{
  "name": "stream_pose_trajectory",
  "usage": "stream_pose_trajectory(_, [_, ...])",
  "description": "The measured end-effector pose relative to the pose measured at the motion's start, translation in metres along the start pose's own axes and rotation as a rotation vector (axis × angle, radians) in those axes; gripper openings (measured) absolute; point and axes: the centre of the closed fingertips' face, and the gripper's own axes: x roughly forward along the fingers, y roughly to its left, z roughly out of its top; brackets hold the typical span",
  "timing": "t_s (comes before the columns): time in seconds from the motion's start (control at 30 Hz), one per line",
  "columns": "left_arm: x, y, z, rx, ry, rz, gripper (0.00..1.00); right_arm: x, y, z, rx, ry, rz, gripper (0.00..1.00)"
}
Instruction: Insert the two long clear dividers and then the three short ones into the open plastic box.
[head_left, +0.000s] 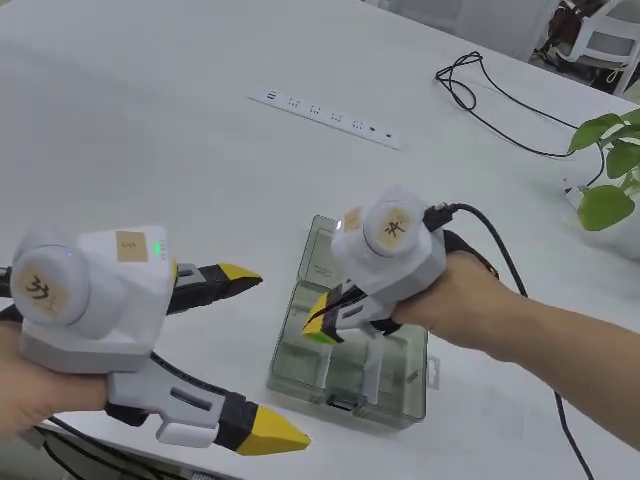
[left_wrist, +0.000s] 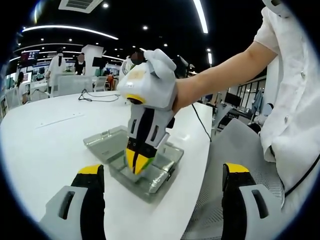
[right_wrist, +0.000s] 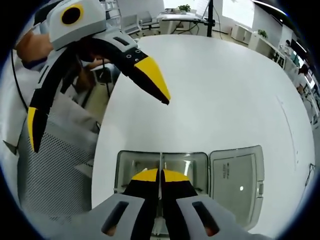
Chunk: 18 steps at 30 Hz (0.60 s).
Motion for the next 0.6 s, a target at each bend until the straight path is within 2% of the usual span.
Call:
stream_pose_trajectory(0.1, [0.0003, -0.0003, 0.0004, 0.000, 0.001, 0.000, 1.00, 0.0021, 0.0002, -0.0019, -0.014, 0.020, -0.006, 0.02])
stream_pose_trajectory(0.37, [0.0009, -0.0006, 0.0003, 0.004, 0.004, -0.001, 1.00, 0.0028, 0.0001, -0.0025, -0.023, 0.030, -0.016, 0.03])
stream_pose_trajectory(0.6, [-0.0002, -0.0007, 0.0006, 0.005, 0.005, 0.001, 1.00, 0.0037, -0.0002, -0.0032, -0.012, 0.017, -0.019, 0.03])
